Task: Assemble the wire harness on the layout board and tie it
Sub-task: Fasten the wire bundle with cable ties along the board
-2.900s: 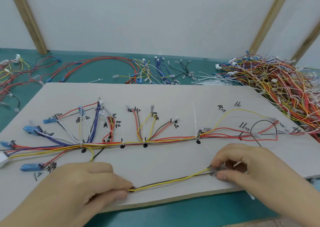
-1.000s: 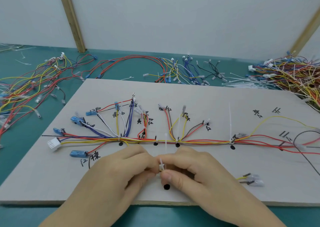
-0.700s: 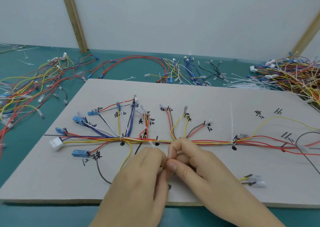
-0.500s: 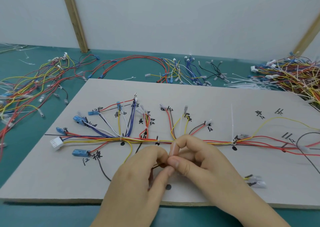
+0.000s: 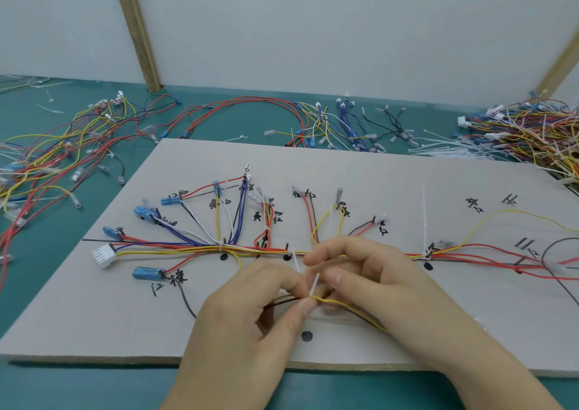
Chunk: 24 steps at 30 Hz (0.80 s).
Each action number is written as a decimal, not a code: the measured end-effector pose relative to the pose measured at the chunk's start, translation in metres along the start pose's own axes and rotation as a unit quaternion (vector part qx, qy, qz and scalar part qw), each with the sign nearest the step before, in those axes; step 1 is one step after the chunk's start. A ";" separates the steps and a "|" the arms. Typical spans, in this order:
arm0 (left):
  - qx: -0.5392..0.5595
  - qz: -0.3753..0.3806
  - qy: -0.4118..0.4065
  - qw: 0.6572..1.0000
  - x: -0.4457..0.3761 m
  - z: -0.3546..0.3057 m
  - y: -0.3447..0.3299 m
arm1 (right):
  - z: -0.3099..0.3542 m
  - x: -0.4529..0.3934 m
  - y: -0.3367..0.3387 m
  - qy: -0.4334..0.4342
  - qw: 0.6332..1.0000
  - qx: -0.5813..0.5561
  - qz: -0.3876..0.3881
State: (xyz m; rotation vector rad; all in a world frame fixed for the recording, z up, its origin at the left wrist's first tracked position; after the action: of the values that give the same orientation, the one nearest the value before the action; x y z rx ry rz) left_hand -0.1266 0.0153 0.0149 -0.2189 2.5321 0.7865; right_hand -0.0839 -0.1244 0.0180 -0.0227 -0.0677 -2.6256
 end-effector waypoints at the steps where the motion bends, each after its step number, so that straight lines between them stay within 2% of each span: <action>1: 0.000 0.007 0.001 1.000 0.001 0.000 -0.001 | -0.001 -0.001 0.000 -0.013 1.000 -0.002 -0.010; 5: -0.033 0.036 -0.004 0.999 0.003 0.000 -0.005 | -0.002 -0.002 0.001 -0.041 0.995 -0.074 -0.047; 7: -0.040 0.040 -0.003 0.998 0.003 0.000 -0.007 | -0.001 -0.003 0.000 -0.043 0.995 -0.073 -0.052; 10: -0.053 0.047 -0.008 0.997 0.002 0.001 -0.008 | -0.003 -0.006 0.000 -0.042 0.996 0.019 -0.076; 12: -0.058 0.055 -0.019 0.997 0.002 0.001 -0.006 | -0.003 -0.007 -0.003 -0.020 0.987 0.131 -0.090; 15: -0.072 0.072 -0.050 0.994 0.004 0.001 -0.005 | 0.002 -0.007 -0.009 0.046 0.943 0.315 -0.092; 17: -0.087 0.079 -0.072 0.990 0.004 0.002 -0.005 | 0.007 -0.010 -0.016 0.082 0.914 0.391 -0.069; 20: -0.073 0.089 -0.093 0.989 0.004 0.002 -0.004 | 0.009 -0.017 -0.023 0.101 0.887 0.449 -0.025; 24: -0.066 0.093 -0.107 0.988 0.004 0.004 -0.003 | 0.008 -0.020 -0.026 0.090 0.871 0.483 -0.018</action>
State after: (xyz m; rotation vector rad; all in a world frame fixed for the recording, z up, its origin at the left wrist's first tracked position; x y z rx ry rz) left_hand -0.1276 0.0152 0.0085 0.0577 2.3228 0.9942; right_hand -0.0789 -0.0914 0.0245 0.5647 -1.2956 -2.3206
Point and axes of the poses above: each hand's wrist, its own x-axis away from the middle knuckle, its own y-axis out of the back of the hand, z = x × y, the point moved 4 cm from there along -x, towards the middle knuckle, and after that the axes turned 3 degrees about -z, right-handed, at the moved point
